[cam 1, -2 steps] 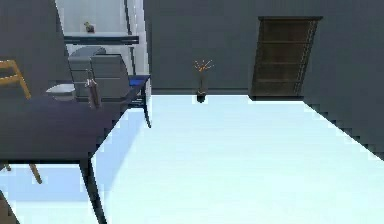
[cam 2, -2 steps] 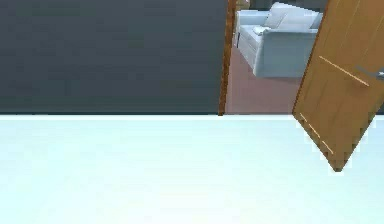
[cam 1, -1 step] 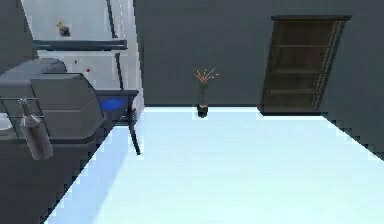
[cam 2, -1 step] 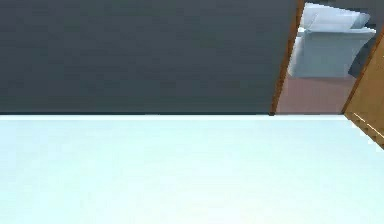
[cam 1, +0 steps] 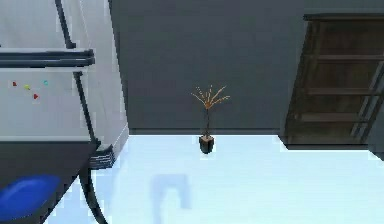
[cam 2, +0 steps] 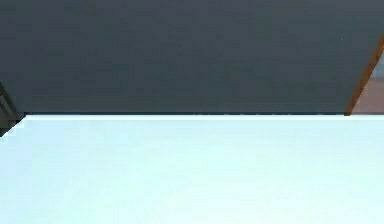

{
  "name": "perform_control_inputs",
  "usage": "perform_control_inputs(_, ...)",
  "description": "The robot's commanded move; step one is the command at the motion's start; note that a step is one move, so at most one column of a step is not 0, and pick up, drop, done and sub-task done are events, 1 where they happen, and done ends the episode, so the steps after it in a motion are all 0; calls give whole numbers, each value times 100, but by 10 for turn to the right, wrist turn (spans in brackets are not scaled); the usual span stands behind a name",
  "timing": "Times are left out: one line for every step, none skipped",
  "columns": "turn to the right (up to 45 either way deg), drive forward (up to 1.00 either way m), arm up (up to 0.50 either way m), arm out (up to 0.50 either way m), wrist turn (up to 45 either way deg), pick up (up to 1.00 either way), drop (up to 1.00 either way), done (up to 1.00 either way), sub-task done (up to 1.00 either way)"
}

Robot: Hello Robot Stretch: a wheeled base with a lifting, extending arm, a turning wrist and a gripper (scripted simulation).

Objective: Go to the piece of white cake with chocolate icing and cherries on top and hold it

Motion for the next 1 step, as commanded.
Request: perform_control_inputs(-450,0,0,0,0,0,0,0,0)
